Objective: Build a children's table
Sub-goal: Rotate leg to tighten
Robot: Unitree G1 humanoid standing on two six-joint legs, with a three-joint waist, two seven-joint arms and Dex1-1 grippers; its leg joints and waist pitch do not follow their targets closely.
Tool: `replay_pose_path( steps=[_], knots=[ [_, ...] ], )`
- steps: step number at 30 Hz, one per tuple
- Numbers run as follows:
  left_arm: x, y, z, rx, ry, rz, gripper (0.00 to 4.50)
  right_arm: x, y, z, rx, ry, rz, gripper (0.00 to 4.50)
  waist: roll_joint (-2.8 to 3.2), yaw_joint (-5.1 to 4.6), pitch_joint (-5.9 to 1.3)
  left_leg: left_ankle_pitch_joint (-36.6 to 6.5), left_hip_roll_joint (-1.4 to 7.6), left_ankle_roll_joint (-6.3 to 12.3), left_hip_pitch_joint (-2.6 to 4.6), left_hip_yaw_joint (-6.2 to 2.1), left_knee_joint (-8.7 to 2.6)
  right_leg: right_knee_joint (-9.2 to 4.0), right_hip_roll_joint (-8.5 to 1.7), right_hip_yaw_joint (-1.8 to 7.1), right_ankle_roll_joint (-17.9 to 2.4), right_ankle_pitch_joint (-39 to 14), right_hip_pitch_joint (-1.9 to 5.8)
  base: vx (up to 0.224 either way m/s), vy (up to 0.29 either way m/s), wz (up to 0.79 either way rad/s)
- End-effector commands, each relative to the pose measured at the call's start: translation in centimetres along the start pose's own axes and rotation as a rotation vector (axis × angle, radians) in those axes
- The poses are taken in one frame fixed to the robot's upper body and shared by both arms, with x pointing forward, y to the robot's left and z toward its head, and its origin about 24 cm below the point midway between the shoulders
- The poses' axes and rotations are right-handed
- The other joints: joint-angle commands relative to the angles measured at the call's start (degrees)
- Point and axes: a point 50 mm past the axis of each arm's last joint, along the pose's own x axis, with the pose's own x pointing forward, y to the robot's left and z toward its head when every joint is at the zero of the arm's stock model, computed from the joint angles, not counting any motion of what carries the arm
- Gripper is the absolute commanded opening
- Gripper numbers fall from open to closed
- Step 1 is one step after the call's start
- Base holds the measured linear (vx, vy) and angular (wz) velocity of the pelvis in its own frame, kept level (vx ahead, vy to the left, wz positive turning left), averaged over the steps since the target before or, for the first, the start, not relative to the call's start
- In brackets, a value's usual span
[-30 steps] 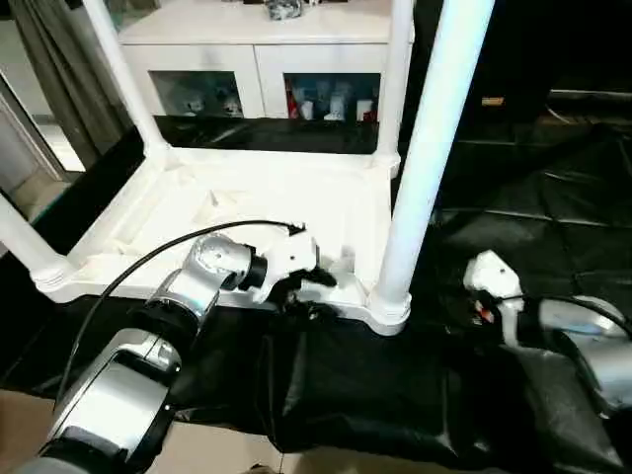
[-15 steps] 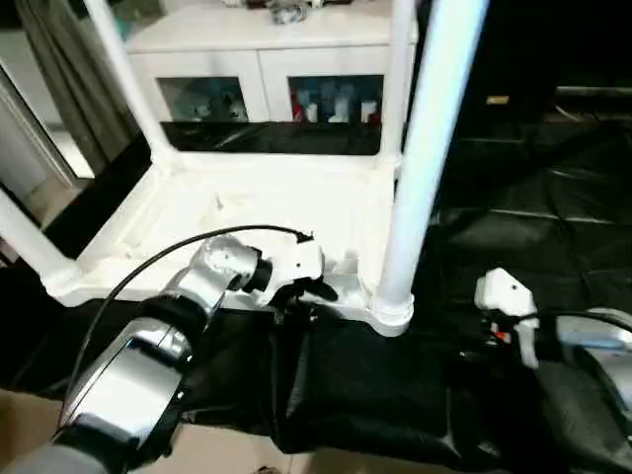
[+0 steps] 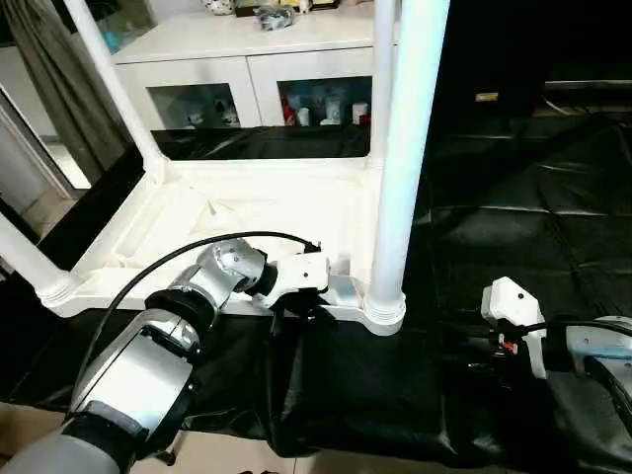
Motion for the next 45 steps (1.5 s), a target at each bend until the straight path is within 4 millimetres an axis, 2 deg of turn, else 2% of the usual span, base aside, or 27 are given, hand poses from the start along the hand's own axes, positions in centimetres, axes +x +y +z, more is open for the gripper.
replay_pose_path(
  steps=[1,2,3,4,5,6,7,8,9,10,11,12,14,17,19,21,23,25,27,28,34,35,36,37,41,45],
  knots=[
    [-0.8,0.4,-0.6,-0.064,0.0,0.054,0.04,-0.2,0.0,0.6,-0.022,-0.017,-0.002,3.7,-2.15,0.16,-3.2,-15.7,2.24,5.87,0.52,-1.53,-3.89,-5.87,-3.09,1.41,-11.0,-21.3,2.48,0.0,0.0,0.0],
    [-0.8,0.5,-0.5,-0.145,-0.057,0.064,0.04,0.1,-0.3,0.8,-0.034,-0.024,-0.012,3.7,-3.12,0.22,-3.3,-15.3,2.26,5.72,0.53,-1.51,-3.83,-5.8,-3.23,1.48,-10.9,-22.2,2.49,0.0,0.0,0.0],
    [-0.8,0.5,-0.5,-0.145,-0.057,0.064,0.04,0.1,-0.3,0.8,-0.034,-0.024,-0.012,3.7,-2.61,0.35,-3.28,-15.0,2.28,5.73,0.53,-1.62,-3.86,-5.69,-3.28,1.44,-11.1,-22.2,2.43,0.0,0.0,0.0],
    [-0.5,0.4,-0.3,-0.21,-0.108,0.07,0.04,0.5,-0.6,0.9,-0.042,-0.031,-0.024,3.7,-2.98,0.31,-3.19,-14.8,2.29,6.0,0.41,-1.63,-3.89,-5.75,-3.25,1.46,-10.9,-22.1,2.42,0.0,0.0,0.0],
    [-0.5,0.4,-0.3,-0.22,-0.117,0.07,0.04,0.5,-0.6,1.0,-0.043,-0.032,-0.026,3.7,-2.71,0.31,-3.3,-14.6,2.38,5.87,0.48,-1.59,-3.9,-5.55,-3.33,1.5,-11.3,-21.5,2.4,0.0,0.0,0.0],
    [0.1,0.3,0.1,-0.274,-0.182,0.074,0.04,0.9,-1.0,1.1,-0.052,-0.035,-0.047,3.7,-2.89,0.08,-3.31,-14.1,2.28,6.05,0.31,-1.55,-3.85,-5.58,-3.31,1.45,-11.7,-20.4,2.46,0.0,0.0,0.0],
    [0.4,0.2,0.3,-0.295,-0.209,0.074,0.04,1.0,-1.2,1.2,-0.057,-0.035,-0.056,3.7,-2.75,0.04,-3.37,-13.3,2.23,6.4,0.34,-1.46,-3.78,-5.55,-3.3,1.36,-12.3,-19.2,2.41,0.0,0.0,0.0],
    [0.8,0.0,0.3,-0.302,-0.221,0.09,0.04,1.1,-1.3,1.2,-0.062,-0.038,-0.063,3.7,-4.07,0.17,-3.42,-12.8,2.27,7.1,0.46,-1.24,-3.64,-5.75,-3.17,1.49,-12.3,-18.4,2.27,0.0,0.0,0.0],
    [0.9,-0.1,0.4,-0.304,-0.224,0.094,0.04,1.2,-1.4,1.3,-0.063,-0.039,-0.065,3.7,-3.24,0.44,-3.81,-11.5,2.51,7.26,0.48,-1.5,-3.5,-4.98,-3.41,1.61,-12.9,-16.4,2.45,0.0,0.0,0.0],
    [1.3,-0.2,0.4,-0.309,-0.232,0.108,0.04,1.3,-1.4,1.3,-0.067,-0.043,-0.07,3.7,-3.34,0.42,-3.49,-10.9,2.39,8.07,0.21,-1.32,-3.51,-5.24,-3.23,1.52,-12.6,-15.7,2.37,0.0,0.0,0.0],
    [1.7,-0.5,0.3,-0.307,-0.227,0.118,0.04,1.4,-1.5,1.4,-0.071,-0.045,-0.079,3.7,-3.43,0.52,-3.48,-10.9,2.3,8.31,0.31,-1.26,-3.48,-5.36,-3.24,1.51,-12.4,-16.1,2.33,0.0,0.0,0.0],
    [2.3,-0.9,0.3,-0.303,-0.225,0.124,0.04,1.5,-1.6,1.4,-0.073,-0.047,-0.089,3.7,-3.71,0.63,-3.49,-10.6,2.28,8.47,0.34,-1.18,-3.44,-5.41,-3.26,1.53,-12.1,-16.4,2.32,0.0,0.0,0.0],
    [3.1,-1.6,0.2,-0.286,-0.23,0.119,0.04,1.6,-1.6,1.5,-0.074,-0.047,-0.093,3.7,-3.85,0.74,-3.37,-10.3,2.16,8.39,0.21,-1.17,-3.47,-5.55,-3.28,1.44,-11.0,-19.0,2.34,0.0,0.0,0.0],
    [3.7,-2.5,0.4,-0.205,-0.226,0.121,0.04,1.7,-1.5,1.4,-0.076,-0.046,-0.084,3.7,-3.81,0.69,-3.26,-11.1,2.41,8.27,0.21,-1.32,-3.7,-5.57,-3.16,1.52,-10.1,-20.4,2.25,0.0,0.0,0.0],
    [3.6,-2.7,0.6,-0.138,-0.198,0.133,0.04,1.7,-1.6,1.3,-0.076,-0.045,-0.084,3.7,-3.58,0.54,-3.27,-12.3,2.64,8.02,0.37,-1.36,-3.89,-5.61,-3.14,1.64,-10.0,-20.5,2.04,0.0,0.0,0.0],
    [3.6,-2.7,0.8,-0.134,-0.208,0.138,0.04,1.7,-1.6,1.3,-0.076,-0.046,-0.082,3.7,-3.61,0.55,-3.29,-12.8,2.58,7.61,0.42,-1.34,-3.92,-5.64,-3.18,1.69,-9.6,-21.2,2.02,0.0,0.0,0.0],
    [3.3,-2.5,1.2,-0.155,-0.248,0.138,0.58,1.8,-1.5,1.2,-0.077,-0.044,-0.078,3.7,-3.61,0.56,-3.28,-12.5,2.54,7.46,0.36,-1.32,-3.95,-5.65,-3.2,1.72,-9.6,-21.2,2.01,0.0,0.0,0.0],
    [3.0,-2.4,1.3,-0.165,-0.261,0.138,0.71,1.8,-1.5,1.2,-0.078,-0.044,-0.077,3.7,-3.32,0.66,-3.36,-12.1,2.55,7.53,0.32,-1.28,-3.93,-5.55,-3.21,1.71,-10.3,-19.7,2.0,0.0,0.0,0.0],
    [2.5,-2.0,1.2,-0.146,-0.248,0.156,0.85,1.9,-1.4,1.1,-0.078,-0.043,-0.074,3.7,-3.32,0.64,-3.32,-12.7,2.57,7.38,0.33,-1.33,-3.94,-5.58,-3.2,1.72,-10.4,-19.5,1.96,0.0,0.0,0.0],
    [2.3,-1.9,1.1,-0.132,-0.239,0.164,0.95,1.9,-1.3,1.1,-0.079,-0.042,-0.072,3.7,-3.03,0.6,-3.26,-13.2,2.59,7.16,0.39,-1.38,-4.02,-5.61,-3.24,1.72,-10.3,-19.8,1.97,0.0,0.0,0.0],
    [1.4,-1.6,0.5,-0.136,-0.219,0.167,0.95,1.8,-1.1,1.0,-0.078,-0.043,-0.063,3.7,-3.3,0.45,-3.16,-14.0,2.61,6.71,0.35,-1.4,-4.17,-5.6,-3.28,1.74,-10.6,-19.4,2.05,0.0,0.0,0.0],
    [1.3,-1.5,0.5,-0.14,-0.218,0.168,0.95,1.7,-1.1,1.0,-0.079,-0.043,-0.064,3.7,-2.92,0.24,-3.07,-14.4,2.54,6.5,0.37,-1.37,-4.17,-5.77,-3.21,1.72,-10.5,-19.6,2.06,0.0,0.0,0.0],
    [1.2,-1.4,0.4,-0.141,-0.218,0.167,0.95,1.7,-1.1,1.0,-0.079,-0.043,-0.064,3.7,-3.08,0.21,-3.1,-14.5,2.46,6.49,0.35,-1.35,-4.13,-5.78,-3.18,1.72,-10.4,-19.8,2.06,0.0,0.0,0.0],
    [1.1,-1.4,0.4,-0.142,-0.219,0.166,0.95,1.7,-1.1,1.0,-0.079,-0.043,-0.065,3.7,-2.85,0.17,-3.14,-14.8,2.5,6.31,0.41,-1.4,-4.18,-5.81,-3.21,1.73,-10.3,-20.3,2.09,0.0,0.0,0.0],
    [0.8,-1.2,0.4,-0.152,-0.232,0.167,0.95,1.5,-1.1,1.0,-0.08,-0.045,-0.068,3.7,-2.79,0.15,-3.18,-14.7,2.58,6.3,0.45,-1.42,-4.19,-5.69,-3.21,1.76,-10.8,-19.5,2.08,0.0,0.0,0.0],
    [0.7,-1.1,0.2,-0.156,-0.225,0.164,0.51,1.4,-1.0,1.0,-0.084,-0.045,-0.064,3.7,-2.77,0.1,-3.21,-14.7,2.57,6.38,0.48,-1.38,-4.16,-5.69,-3.18,1.74,-11.0,-19.1,2.08,0.0,0.0,0.0]
  ],
)
